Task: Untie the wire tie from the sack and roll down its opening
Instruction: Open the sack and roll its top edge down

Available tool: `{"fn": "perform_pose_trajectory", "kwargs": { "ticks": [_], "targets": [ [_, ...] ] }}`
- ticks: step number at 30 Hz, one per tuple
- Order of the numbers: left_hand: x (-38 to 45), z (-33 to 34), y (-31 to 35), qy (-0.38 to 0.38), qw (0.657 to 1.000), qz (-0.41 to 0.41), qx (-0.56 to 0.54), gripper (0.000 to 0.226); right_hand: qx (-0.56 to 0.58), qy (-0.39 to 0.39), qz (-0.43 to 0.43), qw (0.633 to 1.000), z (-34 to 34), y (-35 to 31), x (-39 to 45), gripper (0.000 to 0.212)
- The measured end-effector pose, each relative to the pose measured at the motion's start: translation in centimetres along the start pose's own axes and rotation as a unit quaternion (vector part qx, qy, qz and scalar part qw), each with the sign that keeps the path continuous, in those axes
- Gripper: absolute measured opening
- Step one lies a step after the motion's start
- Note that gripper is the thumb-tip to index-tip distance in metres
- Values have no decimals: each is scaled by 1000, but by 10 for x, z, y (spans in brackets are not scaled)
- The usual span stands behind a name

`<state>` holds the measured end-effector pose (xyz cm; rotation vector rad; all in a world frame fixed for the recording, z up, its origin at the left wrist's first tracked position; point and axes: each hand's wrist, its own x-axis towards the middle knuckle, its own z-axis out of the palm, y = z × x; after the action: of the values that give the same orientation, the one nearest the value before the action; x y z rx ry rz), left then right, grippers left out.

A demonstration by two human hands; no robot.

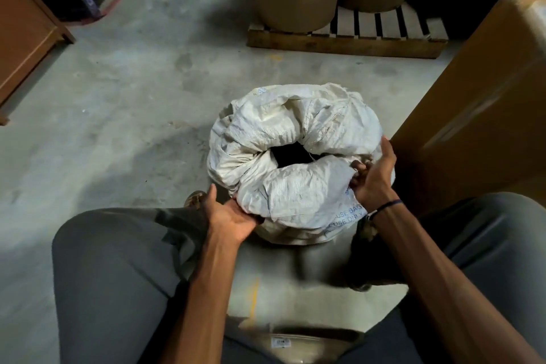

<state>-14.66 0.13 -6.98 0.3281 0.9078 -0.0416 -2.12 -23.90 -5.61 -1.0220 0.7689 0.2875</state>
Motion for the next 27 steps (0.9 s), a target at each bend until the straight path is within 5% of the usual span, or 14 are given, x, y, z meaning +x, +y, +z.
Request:
{"fn": "perform_pose_trajectory", "kwargs": {
  "ticks": [5,8,11,14,17,19,21,25,27],
  "targets": [
    [-6,3,11,58,975,-46,208,70,-109,-17,-14,994,7,4,-16,45],
    [-18,5,19,125,916,-6,381,66,-187,-56,-38,980,8,6,-29,41],
    [-22,10,18,179,762,212,586,74,-314,-77,-115,939,9,18,-39,49],
    [-5,19,5,131,558,411,709,41,-414,-97,-193,884,7,34,-50,67],
    [33,23,1,38,453,408,792,35,-537,-109,-269,792,5,43,-52,85],
    [54,25,8,0,394,389,833,42,-638,-72,-318,698,4,45,-50,75],
    [68,28,17,-15,351,386,853,43,-686,-49,-359,631,4,46,-50,64],
    [84,37,30,-18,315,411,855,46,-697,-113,-389,592,15,45,-37,52],
    [88,43,32,-20,326,417,848,50,-718,-171,-366,567,23,45,-13,53]
  ]
}}
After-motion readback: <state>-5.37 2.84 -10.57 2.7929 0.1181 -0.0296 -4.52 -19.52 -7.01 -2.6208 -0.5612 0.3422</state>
